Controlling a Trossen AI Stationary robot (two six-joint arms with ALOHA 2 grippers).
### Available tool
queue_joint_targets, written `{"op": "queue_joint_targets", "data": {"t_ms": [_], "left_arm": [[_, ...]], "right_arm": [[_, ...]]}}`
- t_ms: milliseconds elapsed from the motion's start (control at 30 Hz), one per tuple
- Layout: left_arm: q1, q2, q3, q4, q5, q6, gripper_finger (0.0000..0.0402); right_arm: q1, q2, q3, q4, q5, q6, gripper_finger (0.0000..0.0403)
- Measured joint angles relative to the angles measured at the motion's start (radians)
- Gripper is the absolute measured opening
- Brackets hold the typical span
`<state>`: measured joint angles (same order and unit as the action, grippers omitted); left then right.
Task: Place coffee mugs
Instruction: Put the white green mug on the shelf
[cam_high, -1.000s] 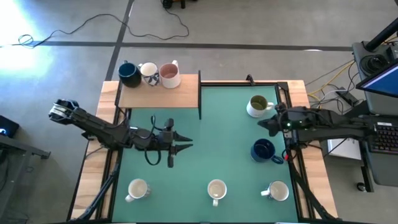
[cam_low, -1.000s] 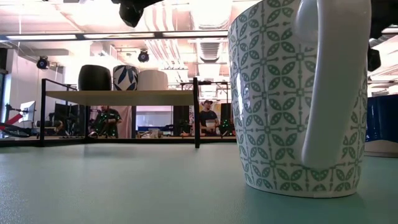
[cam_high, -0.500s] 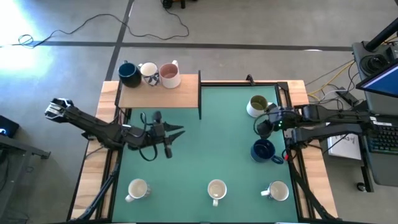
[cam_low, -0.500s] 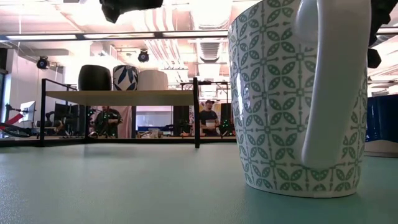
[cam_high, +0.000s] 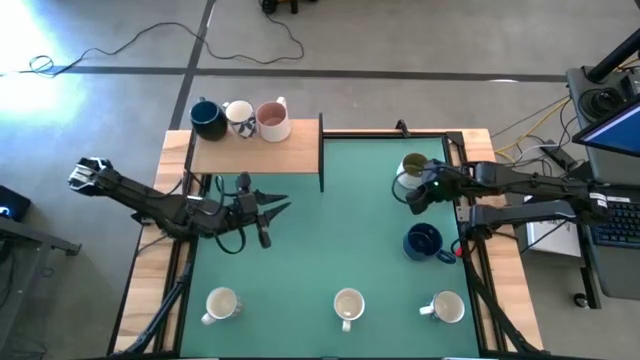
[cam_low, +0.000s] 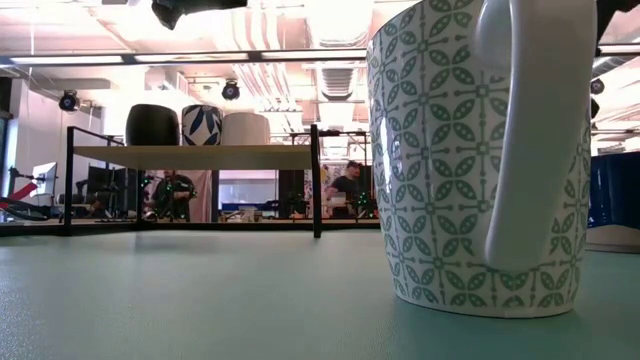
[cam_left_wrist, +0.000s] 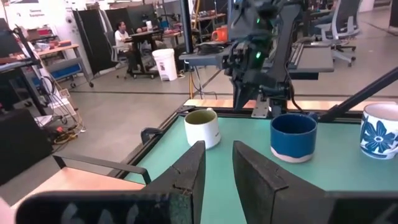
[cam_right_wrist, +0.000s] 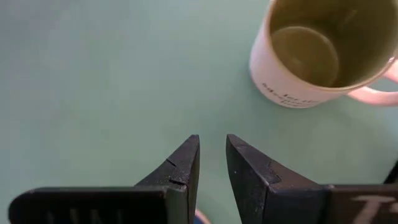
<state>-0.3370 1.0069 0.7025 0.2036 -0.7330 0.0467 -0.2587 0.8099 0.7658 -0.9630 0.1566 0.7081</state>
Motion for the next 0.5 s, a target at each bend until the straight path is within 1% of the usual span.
{"op": "queue_joint_targets", "data": {"t_ms": [100, 200, 367, 500], "left_arm": [[0.0, -0.041, 0.0, -0.03, 0.0, -0.001, 0.0064], [0.0, -0.084, 0.0, -0.067, 0.0, -0.002, 0.0064], [0.0, -0.135, 0.0, -0.104, 0.001, -0.002, 0.0064], [0.0, -0.164, 0.0, -0.114, 0.001, 0.029, 0.0064]], "right_arm": [[-0.043, 0.025, 0.0, 0.003, -0.001, -0.04, 0.0074], [-0.075, 0.043, 0.005, 0.001, -0.003, -0.081, 0.0089], [-0.098, 0.068, 0.041, 0.003, -0.004, -0.126, 0.0121], [-0.106, 0.102, 0.074, 0.003, -0.003, -0.136, 0.0138]]}}
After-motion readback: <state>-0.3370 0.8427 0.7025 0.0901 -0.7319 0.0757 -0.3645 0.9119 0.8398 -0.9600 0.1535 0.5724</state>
